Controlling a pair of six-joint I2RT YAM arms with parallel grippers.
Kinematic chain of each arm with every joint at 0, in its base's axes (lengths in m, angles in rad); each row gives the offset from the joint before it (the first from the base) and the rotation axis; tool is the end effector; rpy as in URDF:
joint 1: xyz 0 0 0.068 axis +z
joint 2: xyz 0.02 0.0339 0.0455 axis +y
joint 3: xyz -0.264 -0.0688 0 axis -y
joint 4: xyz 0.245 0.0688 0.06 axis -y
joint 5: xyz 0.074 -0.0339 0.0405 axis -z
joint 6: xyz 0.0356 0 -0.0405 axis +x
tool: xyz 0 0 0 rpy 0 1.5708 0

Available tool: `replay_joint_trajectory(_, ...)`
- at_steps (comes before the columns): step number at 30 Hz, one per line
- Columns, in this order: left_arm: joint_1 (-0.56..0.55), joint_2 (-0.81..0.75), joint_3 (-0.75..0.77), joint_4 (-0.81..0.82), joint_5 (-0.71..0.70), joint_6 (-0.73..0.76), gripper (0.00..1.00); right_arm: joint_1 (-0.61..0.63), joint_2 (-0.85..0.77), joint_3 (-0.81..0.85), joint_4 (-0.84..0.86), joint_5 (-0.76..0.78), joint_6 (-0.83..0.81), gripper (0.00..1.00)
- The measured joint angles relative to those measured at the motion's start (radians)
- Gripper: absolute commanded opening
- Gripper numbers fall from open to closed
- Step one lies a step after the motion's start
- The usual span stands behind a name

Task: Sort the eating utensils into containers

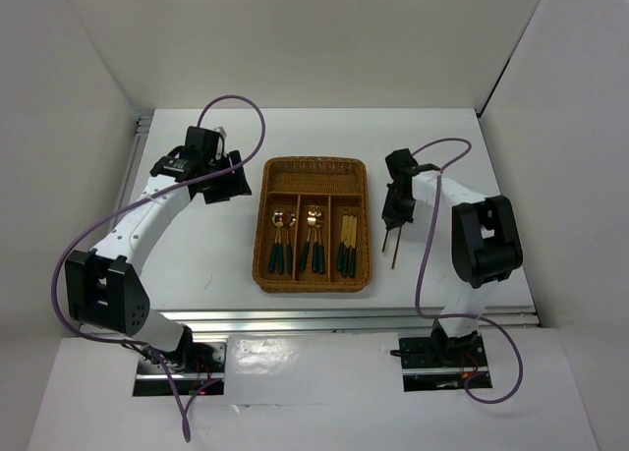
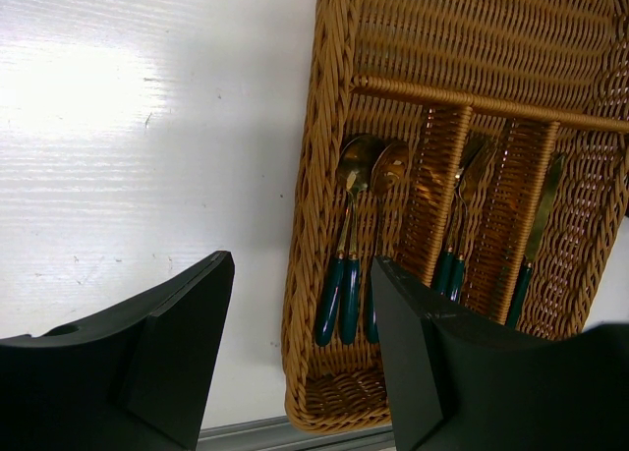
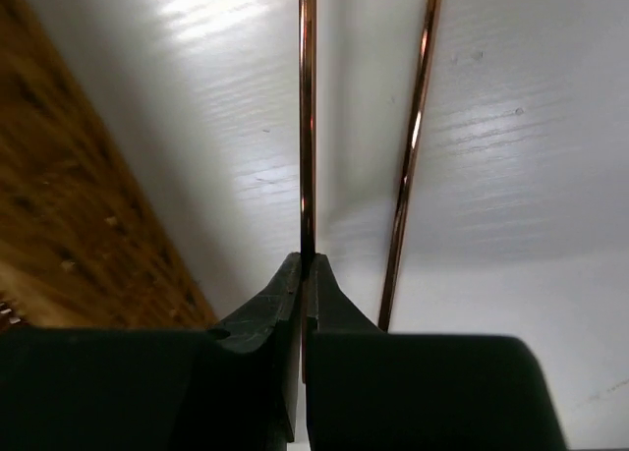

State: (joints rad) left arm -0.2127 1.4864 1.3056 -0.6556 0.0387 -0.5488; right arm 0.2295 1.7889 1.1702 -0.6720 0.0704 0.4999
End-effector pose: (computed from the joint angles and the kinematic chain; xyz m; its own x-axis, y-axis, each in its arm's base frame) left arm 0.3154 -0.0695 0.3102 -0.7422 -0.3730 -0.5567 -0.1769 0.9104 -0.3741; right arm 0.3334 0.0753 0.1728 -0.9210 0.2759 -0.2750 0.2660 0.9612 0.0732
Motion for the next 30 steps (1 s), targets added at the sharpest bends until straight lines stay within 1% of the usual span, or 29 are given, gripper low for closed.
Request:
replay_joint_trajectory(3,0.0,0.0,0.0,0.0,0.0,0.0,0.72,0.014,-0.028,0.074,-0.036,0.005,-0.005,0.0)
replay_joint_trajectory(8,0.0,0.0,0.002,-0.002,0.0,0.0,0.72,0.04,-0.124,0.192,-0.053,0.0,-0.006,0.0)
replay_joint_trajectory(11,0.0,-0.001,0.002,-0.002,0.0,0.0,0.72,0.048,-0.173,0.212,-0.032,-0.046,0.012,0.0)
replay_joint_trajectory(14,0.0,-0.006,0.002,-0.002,0.0,0.0,0.72,0.06,-0.196,0.212,0.008,-0.092,0.065,0.0)
replay_joint_trajectory(18,0.0,-0.041,-0.009,-0.001,0.0,-0.001,0.72,0.109,-0.197,0.212,0.084,-0.113,0.185,0.0)
replay_joint_trajectory(22,0.0,-0.119,-0.048,0.014,-0.005,-0.005,0.72,0.172,-0.196,0.209,0.179,-0.094,0.329,0.0)
replay_joint_trajectory(25,0.0,-0.198,-0.091,0.021,-0.015,-0.009,0.73,0.227,-0.196,0.178,0.275,-0.032,0.473,0.0)
replay_joint_trajectory(30,0.0,-0.337,-0.15,0.027,-0.039,-0.017,0.77,0.314,-0.197,0.035,0.409,0.091,0.714,0.0)
